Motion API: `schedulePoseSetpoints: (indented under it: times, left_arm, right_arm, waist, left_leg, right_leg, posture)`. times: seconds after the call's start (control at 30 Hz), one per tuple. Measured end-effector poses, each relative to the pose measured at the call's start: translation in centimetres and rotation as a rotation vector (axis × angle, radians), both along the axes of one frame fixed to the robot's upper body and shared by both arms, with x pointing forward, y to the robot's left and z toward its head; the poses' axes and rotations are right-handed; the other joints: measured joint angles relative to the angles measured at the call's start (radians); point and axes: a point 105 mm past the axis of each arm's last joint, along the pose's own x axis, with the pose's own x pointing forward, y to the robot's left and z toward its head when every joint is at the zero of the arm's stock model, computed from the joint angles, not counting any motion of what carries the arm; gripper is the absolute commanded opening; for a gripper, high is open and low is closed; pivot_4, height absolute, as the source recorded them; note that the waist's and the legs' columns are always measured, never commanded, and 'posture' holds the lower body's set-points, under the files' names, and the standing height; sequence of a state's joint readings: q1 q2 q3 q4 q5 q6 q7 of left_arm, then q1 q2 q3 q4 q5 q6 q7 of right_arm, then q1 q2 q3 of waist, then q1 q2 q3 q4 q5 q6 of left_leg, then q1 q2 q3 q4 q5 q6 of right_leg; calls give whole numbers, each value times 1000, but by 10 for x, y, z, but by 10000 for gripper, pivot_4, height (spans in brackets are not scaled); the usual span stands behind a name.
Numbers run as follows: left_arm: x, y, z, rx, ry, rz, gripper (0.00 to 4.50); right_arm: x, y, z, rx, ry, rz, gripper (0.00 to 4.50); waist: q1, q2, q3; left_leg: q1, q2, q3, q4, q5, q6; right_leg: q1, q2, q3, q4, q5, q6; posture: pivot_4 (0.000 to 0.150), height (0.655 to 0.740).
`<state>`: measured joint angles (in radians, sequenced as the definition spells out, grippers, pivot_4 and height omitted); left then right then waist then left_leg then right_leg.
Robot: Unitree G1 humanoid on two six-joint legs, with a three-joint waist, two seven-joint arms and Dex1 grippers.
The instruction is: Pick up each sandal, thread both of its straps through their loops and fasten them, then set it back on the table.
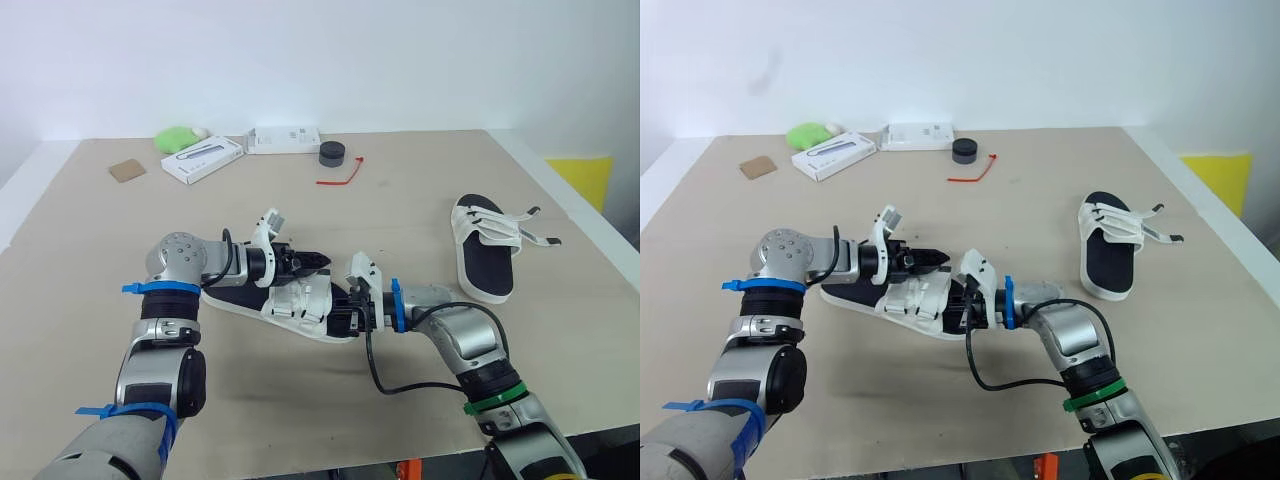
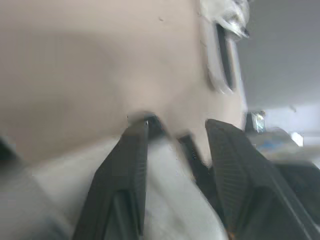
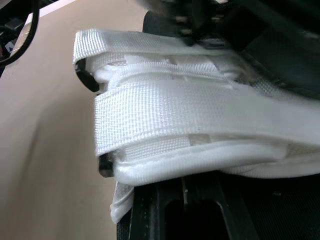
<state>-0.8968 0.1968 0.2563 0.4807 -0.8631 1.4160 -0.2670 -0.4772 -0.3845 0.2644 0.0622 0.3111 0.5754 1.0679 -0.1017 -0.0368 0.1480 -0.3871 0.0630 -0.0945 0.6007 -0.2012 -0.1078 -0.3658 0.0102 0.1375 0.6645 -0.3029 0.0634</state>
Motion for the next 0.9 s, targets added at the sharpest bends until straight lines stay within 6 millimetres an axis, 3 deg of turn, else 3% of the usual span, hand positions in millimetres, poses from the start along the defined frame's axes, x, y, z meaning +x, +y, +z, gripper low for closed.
schedulePoseSetpoints:
  times: [0.23,0.43,0.47,0.53,0.63,0.73,0.9]
  left_arm:
    - [6,-2,5,2,-22,33,20062]
    - [5,3,53,-204,-142,10,20062]
    - [-2,6,78,-263,-218,-40,20062]
    - [-17,20,107,-285,-356,-106,20062]
    - [-39,36,128,-212,-544,-173,20062]
    - [-59,48,102,5,-714,-244,20062]
    - [-70,65,51,188,-844,-328,20062]
  right_arm:
    - [1,1,1,2,-3,2,0]
    - [0,2,3,8,-8,20,0]
    - [0,3,3,8,-9,22,0]
    - [0,4,4,9,-13,27,0]
    - [0,4,6,7,-16,31,0]
    - [2,2,11,-7,-13,19,0]
    - [6,-4,25,-55,-22,-16,0]
  waist:
    - [-2,0,1]
    - [-5,0,4]
    - [-7,1,5]
    - [-10,2,7]
    - [-14,3,8]
    - [-13,8,12]
    - [2,7,31]
  left_leg:
    - [-1,0,0,0,0,0]
    - [-5,0,0,-1,1,-1]
    - [-5,0,0,-1,1,-3]
    - [-5,0,0,-2,2,-4]
    - [-4,0,0,-3,2,-6]
    - [-4,0,0,-3,4,-10]
    - [-10,0,1,-2,8,-8]
  right_leg:
    - [-1,0,0,0,0,0]
    - [-5,0,0,0,0,0]
    - [-5,0,0,0,0,0]
    - [-5,0,0,0,0,0]
    - [-5,0,0,0,0,0]
    - [-5,-1,1,0,1,0]
    - [-12,-2,1,0,2,-4]
  posture:
    - [1500,7400]
    - [1500,7400]
    - [1500,7400]
    - [1500,7400]
    - [1500,7400]
    - [1500,7400]
    - [1500,7400]
